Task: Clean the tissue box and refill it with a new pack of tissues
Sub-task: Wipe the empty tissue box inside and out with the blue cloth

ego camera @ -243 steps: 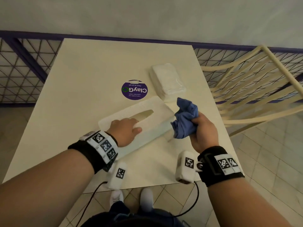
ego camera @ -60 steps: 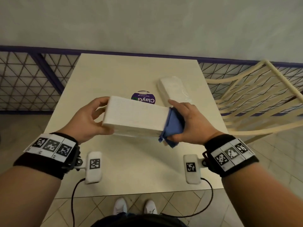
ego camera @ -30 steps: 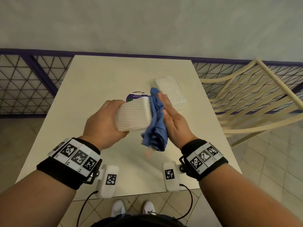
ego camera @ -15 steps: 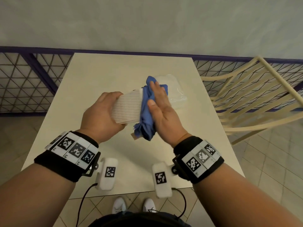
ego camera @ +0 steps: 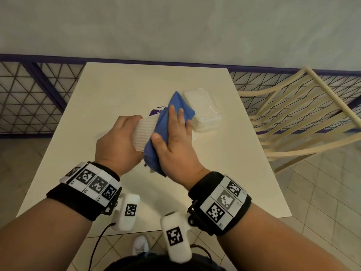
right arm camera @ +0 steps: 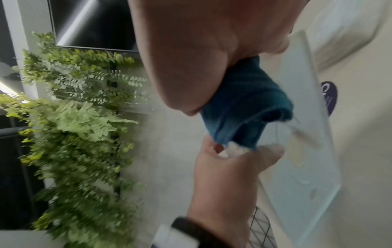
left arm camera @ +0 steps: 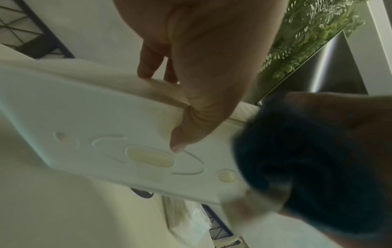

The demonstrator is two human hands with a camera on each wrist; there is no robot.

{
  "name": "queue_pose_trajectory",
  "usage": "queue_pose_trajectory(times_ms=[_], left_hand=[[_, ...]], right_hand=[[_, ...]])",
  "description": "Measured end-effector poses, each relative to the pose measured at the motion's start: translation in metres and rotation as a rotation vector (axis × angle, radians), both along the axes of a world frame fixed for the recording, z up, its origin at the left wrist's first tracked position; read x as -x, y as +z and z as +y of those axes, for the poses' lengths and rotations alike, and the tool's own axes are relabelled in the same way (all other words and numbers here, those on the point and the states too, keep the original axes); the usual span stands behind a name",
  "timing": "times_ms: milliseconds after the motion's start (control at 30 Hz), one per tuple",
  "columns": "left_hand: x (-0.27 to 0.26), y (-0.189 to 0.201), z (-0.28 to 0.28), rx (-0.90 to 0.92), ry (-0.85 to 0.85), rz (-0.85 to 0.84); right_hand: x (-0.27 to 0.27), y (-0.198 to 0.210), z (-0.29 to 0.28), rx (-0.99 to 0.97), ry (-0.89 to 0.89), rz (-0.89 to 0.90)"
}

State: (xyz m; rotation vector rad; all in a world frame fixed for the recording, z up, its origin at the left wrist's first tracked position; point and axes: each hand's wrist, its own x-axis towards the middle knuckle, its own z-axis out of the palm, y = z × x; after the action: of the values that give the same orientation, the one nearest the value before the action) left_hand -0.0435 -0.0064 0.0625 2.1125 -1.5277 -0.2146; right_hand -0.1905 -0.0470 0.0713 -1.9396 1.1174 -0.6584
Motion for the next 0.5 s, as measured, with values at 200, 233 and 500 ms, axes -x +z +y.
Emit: queue_pose_trajectory(times_ms=[200, 233, 500], left_hand=[[0.003, -0.01, 0.004, 0.074, 0.006, -0.054], [0.004, -0.012, 0.004, 0.078, 0.001, -0.06], [0.004, -0.014, 0.01, 0.114, -0.008, -0.11]], right_hand=[[0.017, -0.009, -0.023, -0.377, -0.114, -0.149], [0.018, -0.013, -0.028, -0.442, -0.124, -0.129], [0.038, -0.034, -0.051, -0.914, -0.247, -0.497]])
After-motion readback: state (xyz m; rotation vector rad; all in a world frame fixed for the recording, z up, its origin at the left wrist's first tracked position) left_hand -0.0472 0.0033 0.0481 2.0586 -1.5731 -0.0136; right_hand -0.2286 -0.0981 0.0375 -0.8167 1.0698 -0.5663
